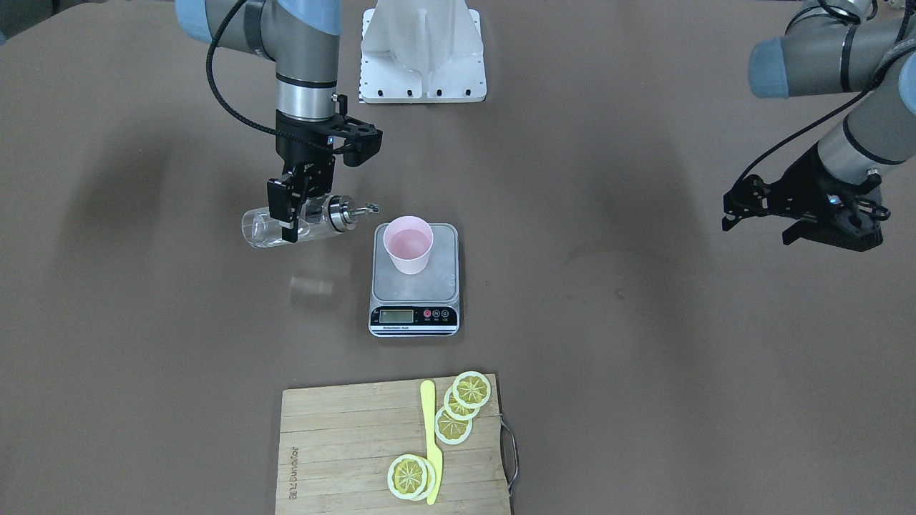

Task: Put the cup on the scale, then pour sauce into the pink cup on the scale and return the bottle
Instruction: 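Withdraw the left gripper while the right gripper carries the bottle toward the cup, then tilt the bottle spout over the pink cup with the right gripper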

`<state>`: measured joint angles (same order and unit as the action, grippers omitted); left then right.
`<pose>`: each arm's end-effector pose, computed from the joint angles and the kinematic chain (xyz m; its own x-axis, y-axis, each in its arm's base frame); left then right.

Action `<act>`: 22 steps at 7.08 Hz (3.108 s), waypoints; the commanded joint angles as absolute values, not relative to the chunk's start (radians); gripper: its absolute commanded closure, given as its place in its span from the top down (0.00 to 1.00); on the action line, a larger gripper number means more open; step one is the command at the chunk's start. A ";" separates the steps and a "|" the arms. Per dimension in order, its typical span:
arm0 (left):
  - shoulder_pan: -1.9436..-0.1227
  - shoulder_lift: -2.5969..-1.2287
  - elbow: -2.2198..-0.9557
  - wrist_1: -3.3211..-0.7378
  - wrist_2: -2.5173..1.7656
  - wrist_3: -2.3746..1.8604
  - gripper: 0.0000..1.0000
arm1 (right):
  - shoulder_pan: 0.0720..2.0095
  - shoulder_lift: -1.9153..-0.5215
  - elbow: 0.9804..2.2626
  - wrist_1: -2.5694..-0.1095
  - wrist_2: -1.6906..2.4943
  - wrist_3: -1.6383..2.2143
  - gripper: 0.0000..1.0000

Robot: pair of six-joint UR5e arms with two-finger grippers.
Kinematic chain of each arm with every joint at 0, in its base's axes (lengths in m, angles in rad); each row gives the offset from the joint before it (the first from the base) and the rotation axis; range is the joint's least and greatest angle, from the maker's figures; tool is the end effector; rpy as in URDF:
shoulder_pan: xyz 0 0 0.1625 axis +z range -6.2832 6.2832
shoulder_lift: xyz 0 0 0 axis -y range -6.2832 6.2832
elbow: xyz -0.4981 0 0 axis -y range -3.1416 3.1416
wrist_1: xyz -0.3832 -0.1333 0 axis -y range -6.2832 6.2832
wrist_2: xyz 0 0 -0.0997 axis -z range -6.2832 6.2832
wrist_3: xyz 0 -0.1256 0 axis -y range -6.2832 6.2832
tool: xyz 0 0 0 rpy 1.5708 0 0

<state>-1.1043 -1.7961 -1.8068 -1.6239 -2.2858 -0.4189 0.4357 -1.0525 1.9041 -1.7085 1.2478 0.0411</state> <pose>0.2189 -0.5480 0.5110 0.6428 0.2572 -0.7216 -0.1424 0.9657 0.2173 -0.5185 -0.4324 0.3316 0.6163 -0.7582 -0.2128 0.6604 0.3504 0.6641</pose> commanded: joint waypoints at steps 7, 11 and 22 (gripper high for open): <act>-1.129 -1.758 -1.807 -1.623 -2.272 -0.327 0.99 | 0.443 -0.867 1.763 -1.873 1.198 -0.164 0.00; -1.127 -1.756 -1.809 -1.623 -2.272 -0.328 0.99 | 0.449 -0.861 1.761 -1.937 1.171 -0.235 0.00; -1.129 -1.752 -1.815 -1.623 -2.270 -0.330 0.99 | 0.449 -0.744 1.689 -2.161 1.069 -0.420 0.00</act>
